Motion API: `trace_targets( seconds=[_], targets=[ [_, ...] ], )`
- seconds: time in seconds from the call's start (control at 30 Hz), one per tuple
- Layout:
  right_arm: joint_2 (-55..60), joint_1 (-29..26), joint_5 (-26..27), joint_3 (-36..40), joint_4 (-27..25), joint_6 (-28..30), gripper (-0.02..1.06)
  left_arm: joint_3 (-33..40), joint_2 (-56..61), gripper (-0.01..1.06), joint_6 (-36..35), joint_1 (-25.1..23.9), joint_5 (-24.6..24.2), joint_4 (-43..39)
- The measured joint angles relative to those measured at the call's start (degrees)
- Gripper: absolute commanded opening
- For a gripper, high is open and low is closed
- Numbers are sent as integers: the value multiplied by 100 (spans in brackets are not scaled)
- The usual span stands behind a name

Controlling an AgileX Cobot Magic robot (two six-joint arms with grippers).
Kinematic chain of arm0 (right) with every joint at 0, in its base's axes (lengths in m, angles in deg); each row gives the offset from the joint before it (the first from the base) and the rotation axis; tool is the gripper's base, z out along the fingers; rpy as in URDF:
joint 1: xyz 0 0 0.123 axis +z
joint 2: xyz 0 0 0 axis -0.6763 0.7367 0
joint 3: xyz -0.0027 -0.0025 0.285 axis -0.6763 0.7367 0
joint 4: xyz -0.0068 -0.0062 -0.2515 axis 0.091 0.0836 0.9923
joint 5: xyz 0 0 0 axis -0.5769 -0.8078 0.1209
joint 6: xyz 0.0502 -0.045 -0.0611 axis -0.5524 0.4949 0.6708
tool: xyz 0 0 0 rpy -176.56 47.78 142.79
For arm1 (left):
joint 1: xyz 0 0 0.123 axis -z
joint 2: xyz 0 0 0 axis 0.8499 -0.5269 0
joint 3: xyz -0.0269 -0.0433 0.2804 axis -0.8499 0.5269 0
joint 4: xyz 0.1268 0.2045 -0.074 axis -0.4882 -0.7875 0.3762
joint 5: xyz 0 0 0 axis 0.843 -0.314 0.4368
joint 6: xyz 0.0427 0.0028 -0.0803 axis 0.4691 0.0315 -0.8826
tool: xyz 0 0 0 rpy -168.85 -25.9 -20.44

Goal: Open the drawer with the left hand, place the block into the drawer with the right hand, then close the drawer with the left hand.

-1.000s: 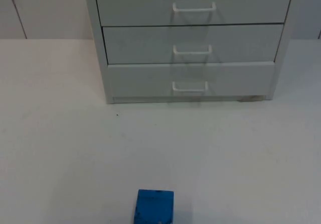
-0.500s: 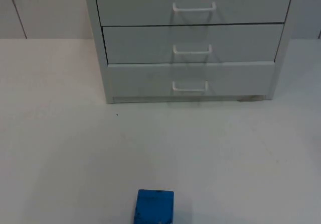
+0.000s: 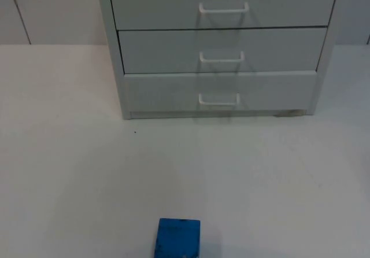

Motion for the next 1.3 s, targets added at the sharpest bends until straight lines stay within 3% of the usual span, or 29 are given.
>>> trace_targets(
  seconds=[0.13,0.3,0.47,0.5,0.6,0.63,0.77,0.8,0.93,1.03,1.13,1.17,1.3],
  targets=[
    [9,0,4,0,0,0,103,-256,-344,71,490,67,11,406],
    [9,0,4,0,-12,0,103,-769,-937,70,883,722,230,396],
    [9,0,4,0,-12,-12,103,-1638,-1767,70,1482,2232,1005,-10],
    [9,0,4,0,-12,-12,103,-1638,-1767,70,1482,2232,1005,-10],
    [9,0,-7,0,-1,-35,103,-1948,-2379,70,1405,3141,1139,-1025],
    [9,0,-7,0,-1,-35,103,-1948,-2379,70,1405,3141,1139,-1025],
    [9,0,-16,0,-1,-35,103,-2138,-3347,70,677,4097,1318,-2711],
    [9,0,-16,0,-1,-35,103,-2138,-3347,70,677,4097,1318,-2711],
    [9,0,-16,0,146,-68,103,-2161,-4336,70,-340,4767,1721,-4548],
    [9,0,-30,10,273,-129,103,-2161,-4633,70,-777,4863,1933,-5141],
    [9,0,-42,99,491,-336,103,-2173,-5211,70,-1964,4921,2248,-6627],
    [9,0,-42,99,491,-336,103,-2173,-5211,69,-1964,4921,2248,-6627],
    [13,0,-52,127,514,-404,103,-2173,-5796,67,-3058,4921,2407,-8266]
  ],
)
